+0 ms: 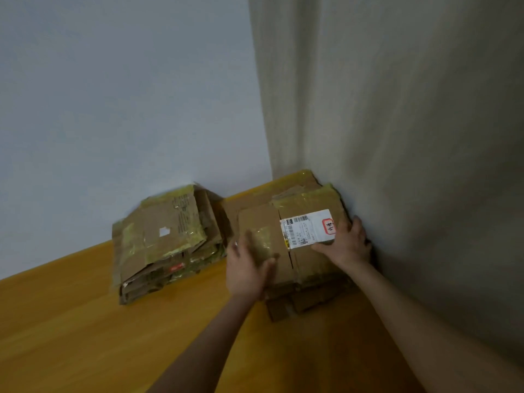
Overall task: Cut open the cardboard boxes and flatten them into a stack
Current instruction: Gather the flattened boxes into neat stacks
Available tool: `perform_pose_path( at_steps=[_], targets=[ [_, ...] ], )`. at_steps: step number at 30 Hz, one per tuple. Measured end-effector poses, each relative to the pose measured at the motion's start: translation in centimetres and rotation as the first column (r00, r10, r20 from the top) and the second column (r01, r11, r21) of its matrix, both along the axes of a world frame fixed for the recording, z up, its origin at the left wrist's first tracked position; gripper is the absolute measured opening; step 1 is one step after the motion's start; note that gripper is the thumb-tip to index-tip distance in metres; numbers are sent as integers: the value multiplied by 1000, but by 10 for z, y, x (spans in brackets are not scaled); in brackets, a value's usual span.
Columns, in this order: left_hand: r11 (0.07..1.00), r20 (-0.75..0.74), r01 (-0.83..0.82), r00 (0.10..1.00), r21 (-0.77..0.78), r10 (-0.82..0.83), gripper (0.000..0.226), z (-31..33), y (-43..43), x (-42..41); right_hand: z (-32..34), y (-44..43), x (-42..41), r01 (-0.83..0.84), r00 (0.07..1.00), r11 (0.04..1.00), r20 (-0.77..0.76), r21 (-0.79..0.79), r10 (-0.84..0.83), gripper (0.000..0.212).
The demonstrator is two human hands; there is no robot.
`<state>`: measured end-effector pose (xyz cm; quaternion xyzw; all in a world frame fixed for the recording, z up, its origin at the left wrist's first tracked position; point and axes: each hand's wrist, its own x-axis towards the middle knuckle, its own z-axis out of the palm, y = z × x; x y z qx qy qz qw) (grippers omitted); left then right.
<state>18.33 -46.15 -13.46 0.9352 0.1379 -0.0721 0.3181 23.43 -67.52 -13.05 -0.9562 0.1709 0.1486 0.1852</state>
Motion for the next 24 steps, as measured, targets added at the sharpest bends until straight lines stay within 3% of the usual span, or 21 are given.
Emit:
perform_pose_path(
  at_steps=[2,4,8,12,14,17,21,24],
  targets=[
    [878,-181,-260,963,-401,202,91,0,7,15,-6,-6,9,141,990,976,-8,164,-141,120],
    [699,-364,-412,903,-585,227,82,-3,7,22,-12,-11,16,251,968,927,-81,280,-238,124],
    [605,-473,-525,841,-598,263,78,-14,4,21,-20,-13,22,265,962,939,-120,219,-244,126],
    [628,-387,-490,870,-604,305,74,-10,9,24,-22,-11,20,295,955,916,-68,272,-288,122],
    [589,-343,-456,890,-667,300,73,1,15,30,-17,-9,23,295,952,888,-31,352,-304,118],
    [542,-293,-411,910,-734,293,72,24,29,50,8,-2,45,249,949,897,93,366,-302,113],
    [461,-278,-438,884,-772,375,62,47,36,84,38,11,72,79,920,960,352,268,-174,105],
    [552,-278,-440,893,-709,355,63,47,31,101,42,18,69,-88,891,989,453,119,24,108]
  ],
)
